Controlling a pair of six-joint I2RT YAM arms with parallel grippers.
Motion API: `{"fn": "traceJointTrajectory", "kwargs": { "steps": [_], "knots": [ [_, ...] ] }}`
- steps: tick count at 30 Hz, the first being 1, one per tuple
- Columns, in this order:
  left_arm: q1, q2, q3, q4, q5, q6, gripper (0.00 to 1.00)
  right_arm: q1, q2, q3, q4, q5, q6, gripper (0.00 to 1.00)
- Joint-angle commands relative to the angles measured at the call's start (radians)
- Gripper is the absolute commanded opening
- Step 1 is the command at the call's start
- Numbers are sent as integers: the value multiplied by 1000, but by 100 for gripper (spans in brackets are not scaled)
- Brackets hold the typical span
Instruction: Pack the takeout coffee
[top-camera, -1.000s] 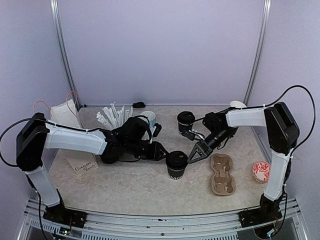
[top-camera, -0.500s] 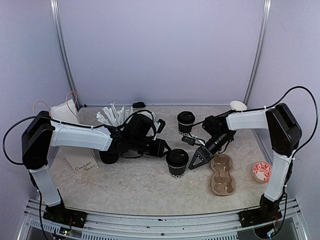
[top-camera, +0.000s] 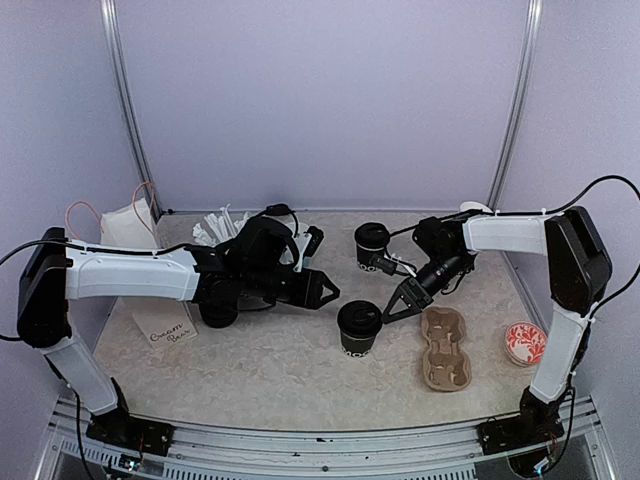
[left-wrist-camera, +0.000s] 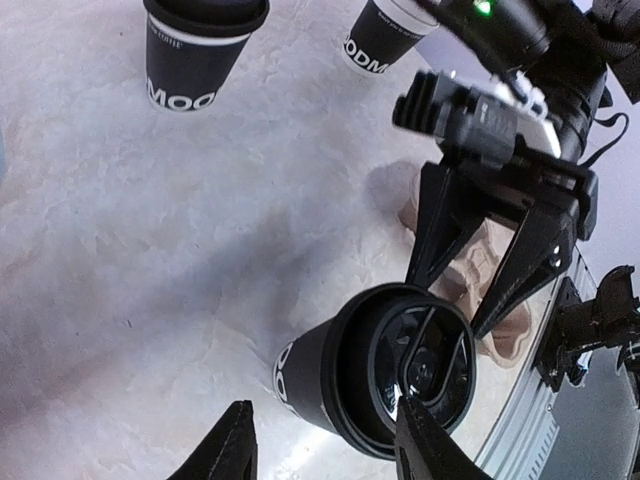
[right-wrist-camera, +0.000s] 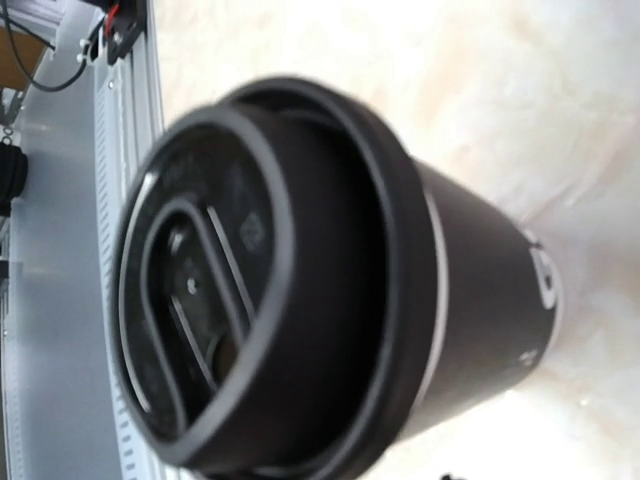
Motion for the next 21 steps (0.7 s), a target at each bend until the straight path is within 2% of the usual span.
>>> {"fn": "traceJointTrajectory", "kwargs": {
  "steps": [1,8,21],
  "knots": [
    [-10,-29,-66,-13,73,-66,45,-17,19,33,-10,-3,-1,49],
    [-45,2,-66,5,165,-80,44,-18,40,51,-8,-17,6,50],
    [-31,90,-46,8,118,-89,42,-17,67,43,9,-3,17,51]
  ]
}}
